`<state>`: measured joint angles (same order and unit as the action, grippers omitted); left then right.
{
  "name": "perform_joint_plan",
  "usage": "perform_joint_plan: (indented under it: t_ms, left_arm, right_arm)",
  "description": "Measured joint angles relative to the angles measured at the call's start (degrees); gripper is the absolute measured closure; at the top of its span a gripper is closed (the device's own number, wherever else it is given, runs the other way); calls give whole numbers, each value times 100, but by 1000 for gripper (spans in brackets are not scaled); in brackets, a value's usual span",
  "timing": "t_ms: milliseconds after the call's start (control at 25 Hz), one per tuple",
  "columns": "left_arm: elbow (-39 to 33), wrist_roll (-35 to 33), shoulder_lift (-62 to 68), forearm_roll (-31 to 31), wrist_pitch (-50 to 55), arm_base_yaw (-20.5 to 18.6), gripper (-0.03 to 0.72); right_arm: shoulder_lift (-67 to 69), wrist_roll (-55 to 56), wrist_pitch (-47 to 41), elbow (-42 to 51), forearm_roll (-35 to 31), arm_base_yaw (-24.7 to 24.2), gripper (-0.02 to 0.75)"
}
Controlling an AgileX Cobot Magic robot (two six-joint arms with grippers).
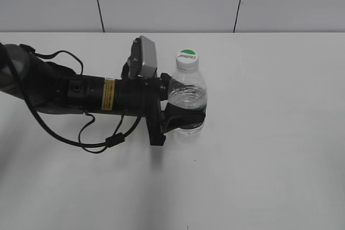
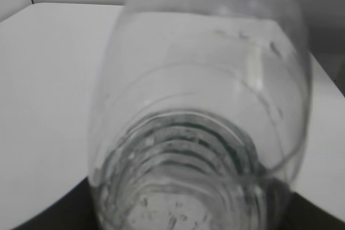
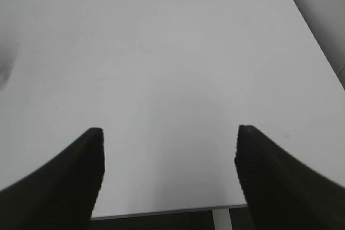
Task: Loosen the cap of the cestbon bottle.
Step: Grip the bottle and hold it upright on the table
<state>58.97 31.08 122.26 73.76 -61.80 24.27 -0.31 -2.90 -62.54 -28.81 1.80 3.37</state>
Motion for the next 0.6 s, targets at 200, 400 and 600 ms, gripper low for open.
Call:
perform_joint_plan:
  t_ms: [200, 400, 600]
  left_arm:
    - [258, 6, 68, -245, 110, 98, 318]
    - [285, 19, 359, -311, 152, 98, 318]
    - [287, 23, 564, -323, 187, 98, 318]
  right_arm:
    - [335, 0, 0, -16, 5, 0, 155]
    - [941, 0, 2, -67, 5, 0, 155]
    - [1663, 0, 2, -299, -11, 0, 155]
